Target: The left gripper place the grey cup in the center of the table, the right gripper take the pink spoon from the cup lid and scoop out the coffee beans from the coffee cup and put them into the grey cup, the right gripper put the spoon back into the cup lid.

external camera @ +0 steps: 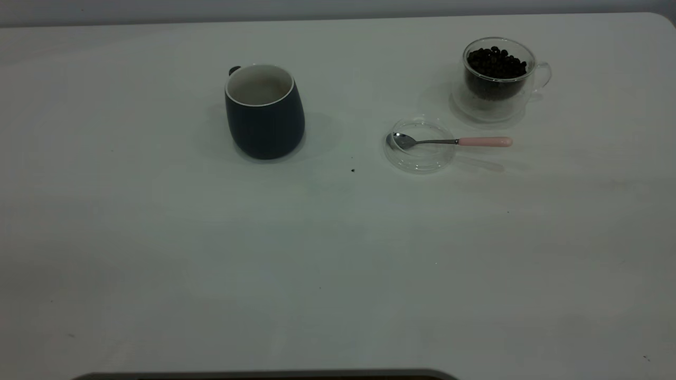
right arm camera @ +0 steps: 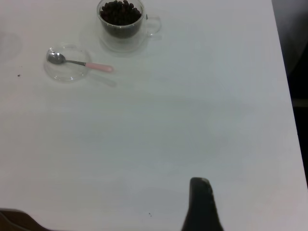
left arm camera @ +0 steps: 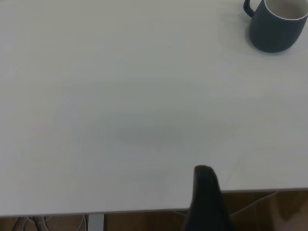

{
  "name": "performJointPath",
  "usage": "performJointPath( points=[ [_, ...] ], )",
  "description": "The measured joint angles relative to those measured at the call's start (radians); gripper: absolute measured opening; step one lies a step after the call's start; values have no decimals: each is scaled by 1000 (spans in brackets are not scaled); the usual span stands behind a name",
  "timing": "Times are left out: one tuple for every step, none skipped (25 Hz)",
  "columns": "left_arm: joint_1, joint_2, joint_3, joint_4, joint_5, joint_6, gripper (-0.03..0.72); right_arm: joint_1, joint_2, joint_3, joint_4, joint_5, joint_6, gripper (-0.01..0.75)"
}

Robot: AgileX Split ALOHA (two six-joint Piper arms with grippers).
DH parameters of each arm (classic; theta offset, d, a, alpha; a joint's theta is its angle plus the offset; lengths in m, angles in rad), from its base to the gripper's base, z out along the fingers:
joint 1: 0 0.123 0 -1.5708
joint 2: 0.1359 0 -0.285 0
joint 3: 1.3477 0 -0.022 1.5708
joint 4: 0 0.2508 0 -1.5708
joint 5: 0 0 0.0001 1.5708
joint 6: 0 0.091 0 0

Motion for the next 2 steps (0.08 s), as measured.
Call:
performJointPath(
  points=[
    [0,0,0,0,0,0,586,0,0,0,0,0,0,581],
    [0,0,0,0,0,0,586,0,0,0,0,0,0,581]
  ],
)
